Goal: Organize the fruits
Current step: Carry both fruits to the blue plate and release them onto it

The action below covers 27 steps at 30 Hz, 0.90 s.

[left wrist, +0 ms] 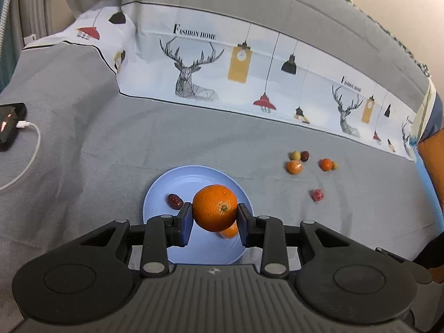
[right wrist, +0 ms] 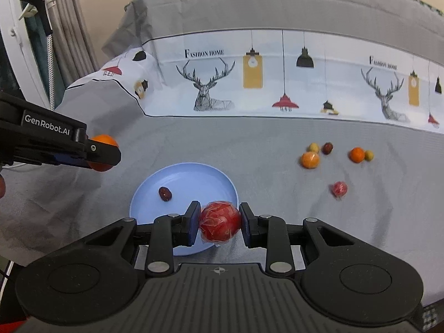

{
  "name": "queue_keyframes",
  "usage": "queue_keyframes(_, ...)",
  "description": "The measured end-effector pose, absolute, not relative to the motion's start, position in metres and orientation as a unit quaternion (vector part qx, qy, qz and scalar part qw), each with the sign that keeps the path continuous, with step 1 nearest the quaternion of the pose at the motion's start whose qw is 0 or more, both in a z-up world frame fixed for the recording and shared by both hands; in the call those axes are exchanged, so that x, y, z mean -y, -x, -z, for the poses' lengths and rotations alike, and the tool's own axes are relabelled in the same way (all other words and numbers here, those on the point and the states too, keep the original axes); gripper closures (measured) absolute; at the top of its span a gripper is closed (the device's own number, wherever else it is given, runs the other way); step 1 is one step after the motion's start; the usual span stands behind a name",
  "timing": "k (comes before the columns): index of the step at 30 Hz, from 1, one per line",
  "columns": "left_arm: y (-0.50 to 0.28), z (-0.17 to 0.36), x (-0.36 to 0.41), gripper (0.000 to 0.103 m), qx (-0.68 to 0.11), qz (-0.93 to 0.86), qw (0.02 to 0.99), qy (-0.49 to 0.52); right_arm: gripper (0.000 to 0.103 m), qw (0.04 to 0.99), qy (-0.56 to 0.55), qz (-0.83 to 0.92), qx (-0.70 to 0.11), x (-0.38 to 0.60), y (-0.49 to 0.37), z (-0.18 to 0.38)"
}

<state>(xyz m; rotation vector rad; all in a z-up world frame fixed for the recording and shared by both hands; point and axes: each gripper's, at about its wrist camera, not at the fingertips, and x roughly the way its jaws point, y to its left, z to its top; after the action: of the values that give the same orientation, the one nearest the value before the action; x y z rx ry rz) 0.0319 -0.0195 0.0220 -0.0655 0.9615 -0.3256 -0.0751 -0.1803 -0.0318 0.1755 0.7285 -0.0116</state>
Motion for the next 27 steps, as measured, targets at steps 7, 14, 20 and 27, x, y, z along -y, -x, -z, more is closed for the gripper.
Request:
queue_keyframes(7,-0.049,0.009,0.019,0.066,-0.484,0.137,0.864,0.024,0.071,0.933,-0.066,0.002,-0.354,0.180,0.058,0.052)
queue_keyframes(14,-0.075,0.054,0.020,0.066,-0.523,0.131,0.842,-0.014,0.071,0.928,-0.038,-0.008,-0.371,0.177,0.032,0.079)
queue_keyframes(20,-0.099,0.089,0.024,0.066,-0.551,0.139,0.822,-0.031,0.071,0.916,-0.031,-0.024,-0.398,0.173,0.003,0.109)
queue_keyframes(27,-0.112,0.103,0.025,0.059,-0.534,0.132,0.832,-0.075,0.070,0.914,0.012,-0.061,-0.402,0.153,-0.025,0.129)
